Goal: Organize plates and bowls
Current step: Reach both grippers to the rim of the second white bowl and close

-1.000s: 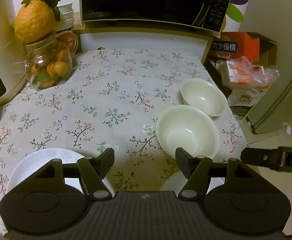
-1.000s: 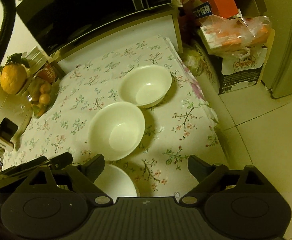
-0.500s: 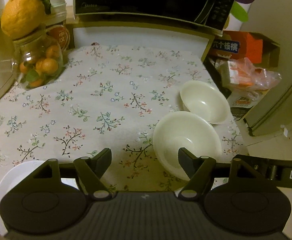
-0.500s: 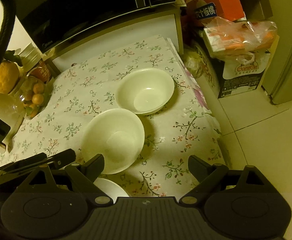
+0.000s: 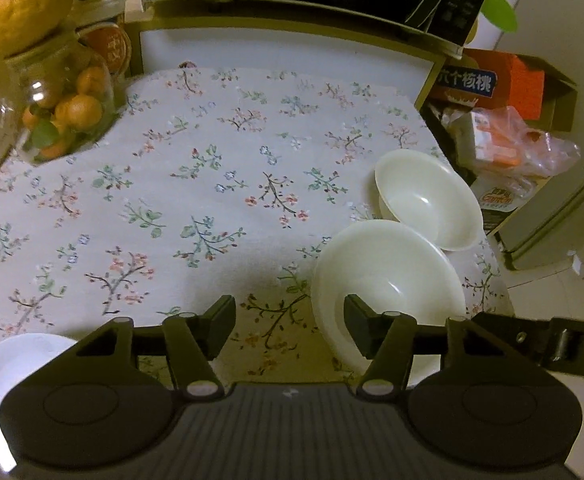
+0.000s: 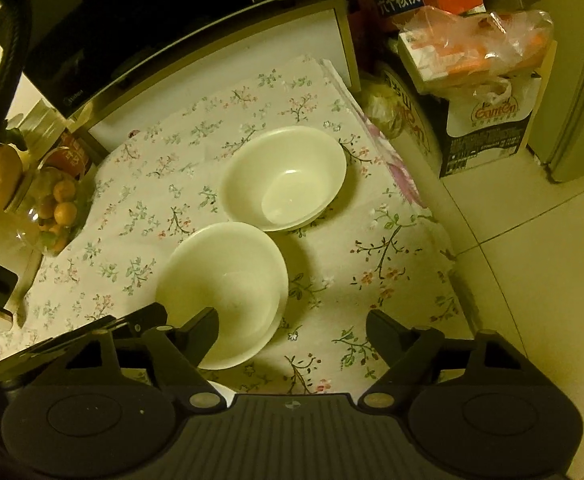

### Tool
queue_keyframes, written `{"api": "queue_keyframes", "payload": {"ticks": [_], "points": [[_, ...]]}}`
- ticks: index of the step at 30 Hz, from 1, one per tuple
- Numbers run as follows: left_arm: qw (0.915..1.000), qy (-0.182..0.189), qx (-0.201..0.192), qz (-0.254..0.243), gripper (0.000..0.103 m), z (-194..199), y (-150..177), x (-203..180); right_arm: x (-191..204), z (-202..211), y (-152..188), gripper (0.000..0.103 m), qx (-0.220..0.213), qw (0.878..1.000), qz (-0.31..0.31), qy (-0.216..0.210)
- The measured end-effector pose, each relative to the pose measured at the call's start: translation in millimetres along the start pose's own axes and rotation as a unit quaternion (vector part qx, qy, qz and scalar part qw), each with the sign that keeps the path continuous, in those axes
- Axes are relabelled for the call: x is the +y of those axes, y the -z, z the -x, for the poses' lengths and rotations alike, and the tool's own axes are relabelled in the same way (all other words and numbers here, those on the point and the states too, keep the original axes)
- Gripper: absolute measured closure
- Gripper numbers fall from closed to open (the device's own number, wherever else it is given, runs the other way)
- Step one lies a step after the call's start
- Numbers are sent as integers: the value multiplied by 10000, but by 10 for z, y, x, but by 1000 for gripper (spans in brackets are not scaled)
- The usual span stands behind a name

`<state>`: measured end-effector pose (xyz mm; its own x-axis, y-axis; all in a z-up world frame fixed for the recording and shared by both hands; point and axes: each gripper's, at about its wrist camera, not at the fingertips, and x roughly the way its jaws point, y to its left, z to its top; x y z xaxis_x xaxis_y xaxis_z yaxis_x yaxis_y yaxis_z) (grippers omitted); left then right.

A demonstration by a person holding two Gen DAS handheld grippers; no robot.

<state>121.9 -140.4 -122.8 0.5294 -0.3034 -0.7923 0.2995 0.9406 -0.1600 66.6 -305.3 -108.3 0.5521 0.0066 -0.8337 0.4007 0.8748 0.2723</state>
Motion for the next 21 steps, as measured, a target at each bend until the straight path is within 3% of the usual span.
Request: {"api": "queue_keyframes", "payload": {"ticks": [4,10,15,19,21], "points": [[10000,75,54,22,60,-92,-19,-18,8,-95,0,31,87,9999,-71,-35],[9998,150,135,-12,68,-203,-15,-48,82,-239,27,44,206,9998,-45,-6],[9993,270,236,37,85,-276,-10,-41,133,-331,69,65,327,9994,2,-62],[9992,354,197,-7,93,-265,-17,-64,125,-378,77,78,367,9993,-51,-70],[9992,348,174,-25,94,-260,-20,-77,129,-390,80,89,366,9993,-60,-79]]}}
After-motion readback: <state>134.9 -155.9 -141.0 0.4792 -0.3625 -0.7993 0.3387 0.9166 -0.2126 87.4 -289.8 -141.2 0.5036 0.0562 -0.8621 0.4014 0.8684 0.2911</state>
